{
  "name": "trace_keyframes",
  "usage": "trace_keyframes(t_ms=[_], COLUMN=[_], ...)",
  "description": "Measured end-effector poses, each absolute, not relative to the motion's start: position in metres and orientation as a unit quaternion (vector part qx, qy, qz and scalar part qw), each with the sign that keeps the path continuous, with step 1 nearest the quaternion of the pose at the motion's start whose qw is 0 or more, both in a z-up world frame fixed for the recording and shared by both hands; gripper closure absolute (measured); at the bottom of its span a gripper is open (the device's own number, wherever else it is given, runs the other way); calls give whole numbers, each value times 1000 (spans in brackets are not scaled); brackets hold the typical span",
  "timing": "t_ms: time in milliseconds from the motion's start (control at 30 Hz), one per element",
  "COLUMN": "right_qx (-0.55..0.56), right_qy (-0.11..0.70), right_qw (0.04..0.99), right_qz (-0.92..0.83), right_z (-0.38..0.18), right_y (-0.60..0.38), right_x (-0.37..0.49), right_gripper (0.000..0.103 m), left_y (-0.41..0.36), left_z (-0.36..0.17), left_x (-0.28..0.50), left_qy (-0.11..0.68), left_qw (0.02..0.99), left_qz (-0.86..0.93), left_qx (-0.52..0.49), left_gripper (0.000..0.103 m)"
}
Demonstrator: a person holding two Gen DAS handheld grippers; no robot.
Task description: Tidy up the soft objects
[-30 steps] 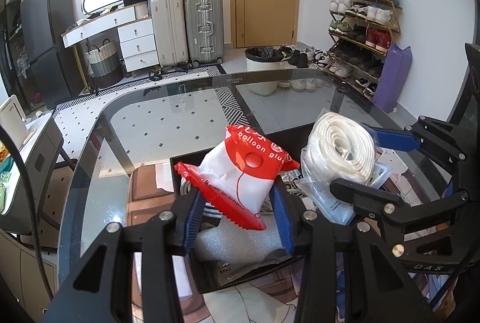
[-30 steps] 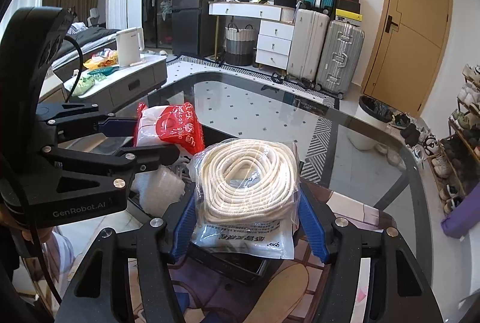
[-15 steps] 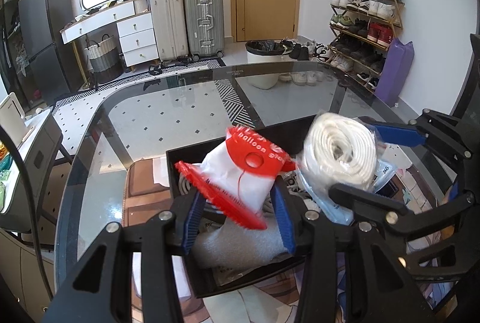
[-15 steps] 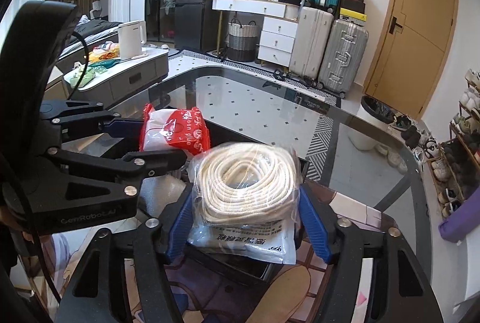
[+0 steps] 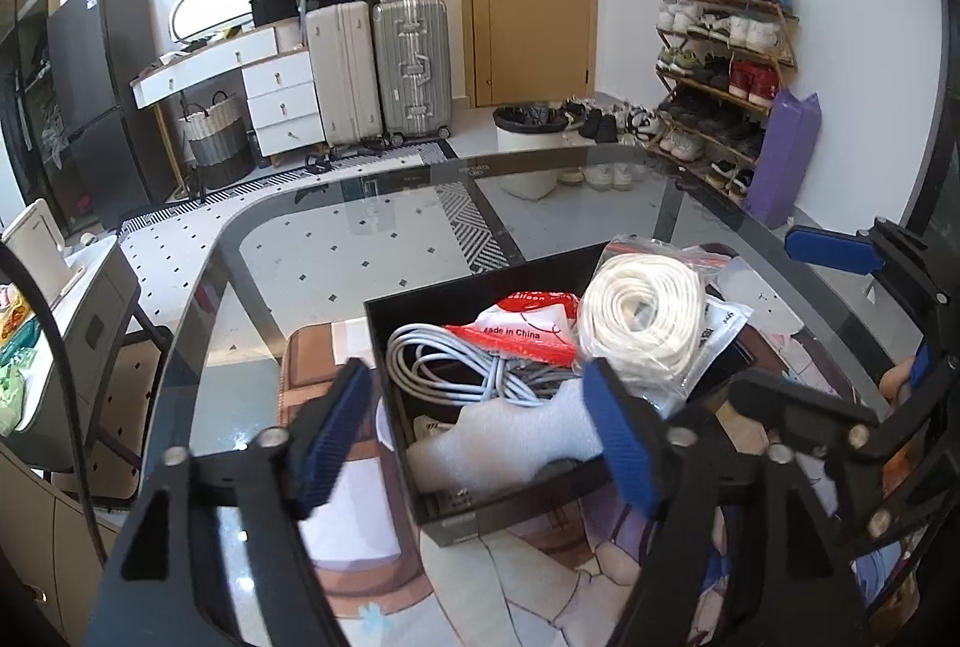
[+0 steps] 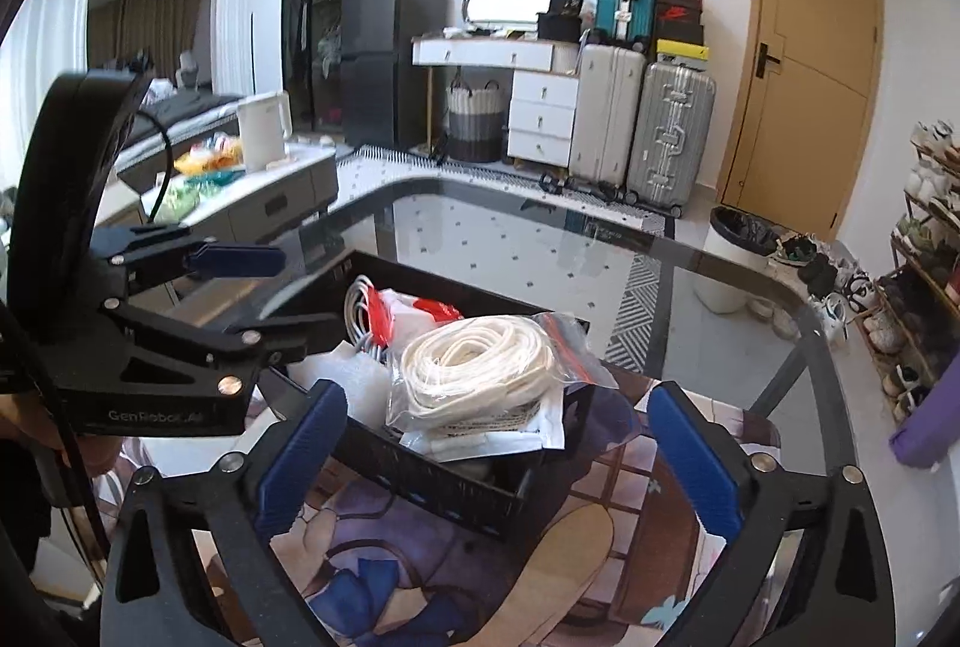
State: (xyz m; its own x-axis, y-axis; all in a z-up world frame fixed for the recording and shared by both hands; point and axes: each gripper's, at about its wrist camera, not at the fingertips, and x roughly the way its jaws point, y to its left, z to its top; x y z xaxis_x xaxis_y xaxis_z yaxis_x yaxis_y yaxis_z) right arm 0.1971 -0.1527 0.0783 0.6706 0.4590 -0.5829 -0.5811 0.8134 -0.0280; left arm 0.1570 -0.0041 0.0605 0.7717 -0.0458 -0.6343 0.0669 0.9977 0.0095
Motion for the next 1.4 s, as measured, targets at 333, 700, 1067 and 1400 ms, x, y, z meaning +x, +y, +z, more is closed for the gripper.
trace_keyframes(t_ms=[333, 700, 1067, 1400], right_qx=[-81, -58, -39, -37], right_qy=[268, 252, 216, 213], right_qw=[912, 917, 931, 930], right_qz=[298, 304, 293, 296], right_z=[79, 74, 67, 57], right_y=[-164, -165, -175, -173], right_x=[166, 145, 132, 132], right_gripper=[1, 1, 1, 1], left_y=[-1, 8, 13, 16], left_z=[61, 45, 35, 24], left_x=[131, 109, 101, 102], left_qy=[314, 309, 290, 283], left_qw=[949, 951, 957, 959], left_qz=[-20, 1, 25, 23], left_qx=[10, 2, -3, -15], left_gripper=[3, 0, 0, 0])
